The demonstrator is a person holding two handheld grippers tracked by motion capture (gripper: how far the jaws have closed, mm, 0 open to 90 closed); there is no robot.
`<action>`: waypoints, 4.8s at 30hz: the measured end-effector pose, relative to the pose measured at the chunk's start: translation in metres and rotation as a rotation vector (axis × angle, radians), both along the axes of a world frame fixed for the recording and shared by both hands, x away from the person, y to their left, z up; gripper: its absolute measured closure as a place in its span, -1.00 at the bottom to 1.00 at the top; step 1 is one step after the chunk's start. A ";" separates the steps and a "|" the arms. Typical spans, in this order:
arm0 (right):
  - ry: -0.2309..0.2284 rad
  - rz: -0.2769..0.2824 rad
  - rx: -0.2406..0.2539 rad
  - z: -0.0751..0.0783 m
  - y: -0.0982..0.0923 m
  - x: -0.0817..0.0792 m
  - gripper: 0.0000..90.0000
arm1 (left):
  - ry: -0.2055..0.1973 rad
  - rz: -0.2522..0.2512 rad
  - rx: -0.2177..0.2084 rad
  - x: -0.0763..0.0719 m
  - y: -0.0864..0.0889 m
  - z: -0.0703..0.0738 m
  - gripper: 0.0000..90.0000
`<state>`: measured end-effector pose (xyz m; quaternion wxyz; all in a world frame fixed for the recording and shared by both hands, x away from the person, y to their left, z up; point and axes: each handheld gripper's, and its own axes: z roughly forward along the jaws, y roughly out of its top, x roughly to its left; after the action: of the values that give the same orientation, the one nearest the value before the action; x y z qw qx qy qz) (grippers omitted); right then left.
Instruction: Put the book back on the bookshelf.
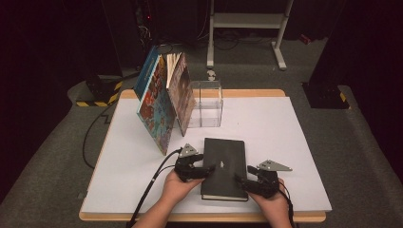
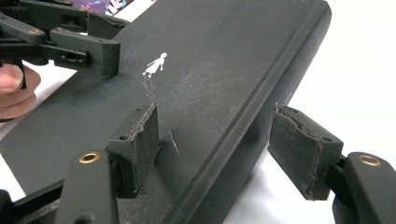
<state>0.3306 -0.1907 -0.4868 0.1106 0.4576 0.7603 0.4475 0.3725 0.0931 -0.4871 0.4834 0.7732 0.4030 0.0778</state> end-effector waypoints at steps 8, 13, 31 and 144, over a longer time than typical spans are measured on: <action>-0.011 0.005 0.017 0.002 -0.002 -0.001 -0.28 | -0.042 -0.030 0.013 0.001 -0.003 0.015 -0.31; -0.014 0.004 0.024 0.003 -0.002 -0.001 -0.29 | -0.016 -0.071 -0.012 0.011 -0.006 0.014 -0.22; 0.092 0.018 0.114 -0.002 -0.004 0.034 -0.49 | -0.216 -0.151 -0.038 -0.005 0.005 0.015 0.07; -0.312 0.162 0.201 0.048 -0.006 -0.013 -0.33 | -0.324 0.114 -0.042 -0.055 0.086 0.007 -0.22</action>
<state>0.3179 -0.1970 -0.4385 0.1445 0.3290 0.7197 0.5941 0.3178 0.1792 -0.4804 0.5530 0.7161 0.3644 0.2204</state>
